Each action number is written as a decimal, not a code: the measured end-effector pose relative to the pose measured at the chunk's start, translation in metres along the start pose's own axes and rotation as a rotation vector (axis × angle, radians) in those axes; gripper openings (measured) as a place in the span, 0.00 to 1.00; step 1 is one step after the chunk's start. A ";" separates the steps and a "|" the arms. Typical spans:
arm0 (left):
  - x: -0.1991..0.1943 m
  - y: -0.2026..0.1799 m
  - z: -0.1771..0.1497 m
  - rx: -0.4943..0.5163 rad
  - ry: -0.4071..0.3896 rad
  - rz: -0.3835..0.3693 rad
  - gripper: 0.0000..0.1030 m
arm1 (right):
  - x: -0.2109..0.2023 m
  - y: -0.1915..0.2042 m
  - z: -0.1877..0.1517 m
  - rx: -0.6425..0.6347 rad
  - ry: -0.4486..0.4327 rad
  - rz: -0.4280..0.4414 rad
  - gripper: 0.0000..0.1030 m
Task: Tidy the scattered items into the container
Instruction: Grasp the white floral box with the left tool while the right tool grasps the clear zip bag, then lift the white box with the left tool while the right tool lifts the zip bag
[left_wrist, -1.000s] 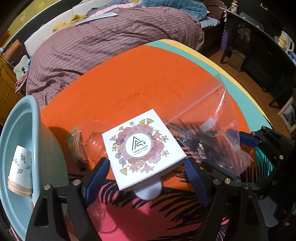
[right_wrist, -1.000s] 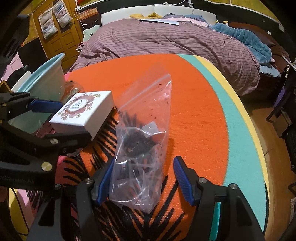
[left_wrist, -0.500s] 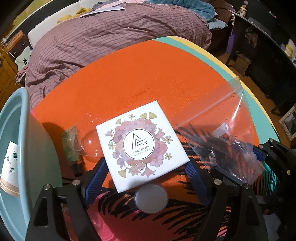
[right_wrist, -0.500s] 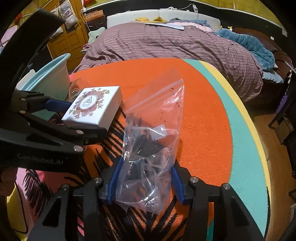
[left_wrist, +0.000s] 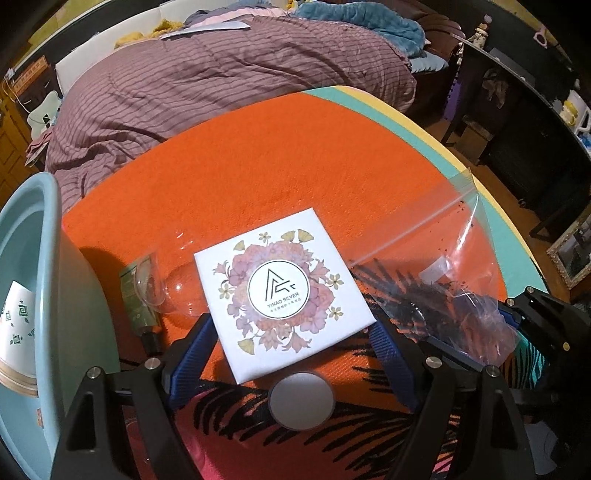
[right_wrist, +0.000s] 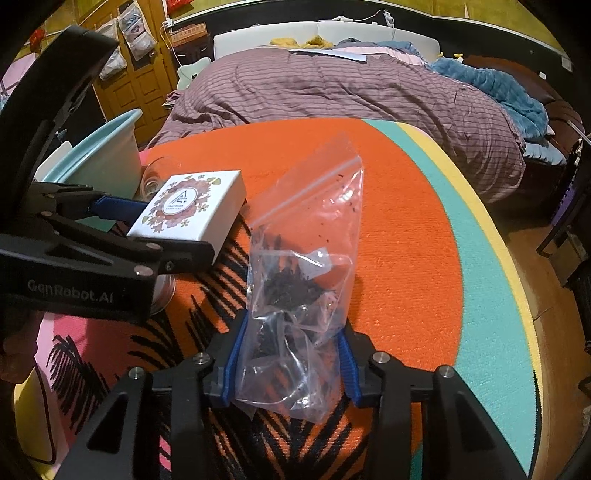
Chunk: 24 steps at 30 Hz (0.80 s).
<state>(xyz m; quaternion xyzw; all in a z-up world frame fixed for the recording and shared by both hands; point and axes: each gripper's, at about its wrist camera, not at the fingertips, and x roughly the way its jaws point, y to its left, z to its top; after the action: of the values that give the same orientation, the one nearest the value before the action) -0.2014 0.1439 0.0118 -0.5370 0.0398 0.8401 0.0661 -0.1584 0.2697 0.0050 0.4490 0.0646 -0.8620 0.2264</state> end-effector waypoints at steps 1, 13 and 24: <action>-0.001 0.000 0.000 0.001 -0.002 -0.002 0.85 | 0.000 0.000 0.000 0.002 0.000 0.001 0.46; -0.013 0.003 0.001 0.009 -0.031 -0.010 0.85 | -0.004 0.003 -0.002 0.007 -0.001 -0.008 0.45; -0.030 0.003 -0.006 0.008 -0.054 -0.038 0.84 | -0.021 0.014 -0.001 0.008 -0.024 -0.024 0.36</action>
<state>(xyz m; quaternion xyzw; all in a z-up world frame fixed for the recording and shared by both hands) -0.1838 0.1383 0.0365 -0.5143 0.0312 0.8528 0.0850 -0.1411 0.2647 0.0230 0.4385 0.0639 -0.8703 0.2150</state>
